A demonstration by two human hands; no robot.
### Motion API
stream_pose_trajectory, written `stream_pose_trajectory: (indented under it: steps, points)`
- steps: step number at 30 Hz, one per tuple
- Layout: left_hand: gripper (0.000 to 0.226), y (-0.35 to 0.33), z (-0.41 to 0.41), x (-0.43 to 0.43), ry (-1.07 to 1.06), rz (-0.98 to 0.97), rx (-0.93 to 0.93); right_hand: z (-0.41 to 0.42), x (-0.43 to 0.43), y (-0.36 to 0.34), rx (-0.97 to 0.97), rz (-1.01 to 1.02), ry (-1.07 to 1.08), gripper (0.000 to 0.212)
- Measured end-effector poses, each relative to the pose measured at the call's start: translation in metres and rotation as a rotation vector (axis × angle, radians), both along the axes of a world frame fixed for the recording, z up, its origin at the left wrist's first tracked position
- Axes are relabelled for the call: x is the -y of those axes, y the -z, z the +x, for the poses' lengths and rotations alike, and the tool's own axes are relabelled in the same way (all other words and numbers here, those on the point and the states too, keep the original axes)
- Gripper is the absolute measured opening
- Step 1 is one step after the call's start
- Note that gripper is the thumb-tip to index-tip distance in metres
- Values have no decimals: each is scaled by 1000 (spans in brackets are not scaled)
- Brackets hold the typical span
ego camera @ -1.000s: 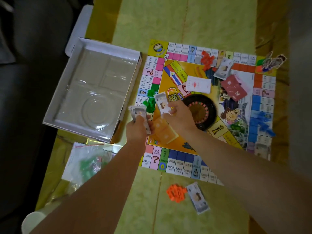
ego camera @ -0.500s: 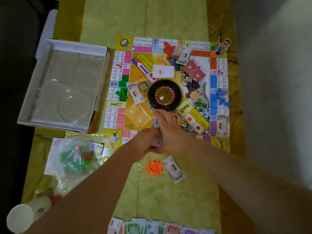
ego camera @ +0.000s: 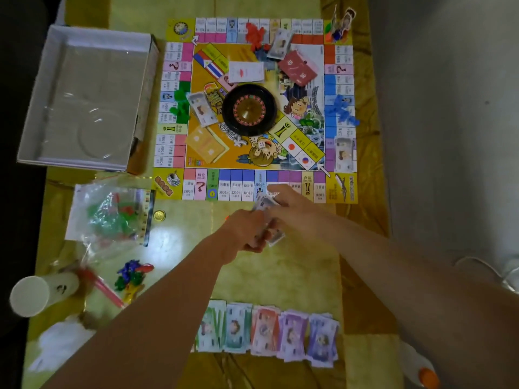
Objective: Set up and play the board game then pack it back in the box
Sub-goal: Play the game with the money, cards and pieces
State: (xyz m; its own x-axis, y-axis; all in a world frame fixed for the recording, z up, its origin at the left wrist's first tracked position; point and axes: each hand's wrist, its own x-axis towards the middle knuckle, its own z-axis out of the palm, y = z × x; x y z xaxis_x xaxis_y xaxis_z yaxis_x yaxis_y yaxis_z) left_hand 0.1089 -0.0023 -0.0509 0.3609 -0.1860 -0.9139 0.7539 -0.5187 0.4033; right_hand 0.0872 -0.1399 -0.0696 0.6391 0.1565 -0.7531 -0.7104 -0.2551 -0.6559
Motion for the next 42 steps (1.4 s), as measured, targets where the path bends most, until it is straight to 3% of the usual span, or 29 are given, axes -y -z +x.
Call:
stream_pose_trajectory:
  steps: [2, 3, 7, 10, 16, 20, 24, 27, 34, 39, 42]
  points:
    - [26, -4, -15, -5, -22, -106, -102, -10, 0, 0, 52, -62, 15, 17]
    - [26, -4, -21, -8, 0, -146, -134, -15, 0, -2, 93, -95, 10, 13]
    - [19, 5, -23, -3, -55, -57, -45, -18, -4, -3, 296, -294, 91, 19]
    - [17, 9, -15, 10, -187, 2, 52, -13, -7, 0, 279, -274, 105, 20]
    - [9, 18, -7, 12, -170, 10, 271, -6, -5, 5, 312, -290, 148, 17]
    - [14, 27, -3, 13, -53, 86, 373, -4, 1, 14, 318, -364, 42, 19]
    - [16, 34, 1, 20, 73, 180, 481, -6, 10, 16, 373, -482, 92, 16]
    - [19, 38, 1, 29, 223, 228, 492, -7, 9, 27, 266, -387, 80, 17]
    - [13, 41, 12, 35, 236, 150, 490, 2, 22, 34, 210, -287, 156, 6]
    - [15, 32, 24, 43, -33, -5, 331, 14, 27, 26, 66, -32, 573, 17]
    - [12, 28, 27, 50, -145, -92, 238, 15, 28, 19, -34, 124, 732, 7]
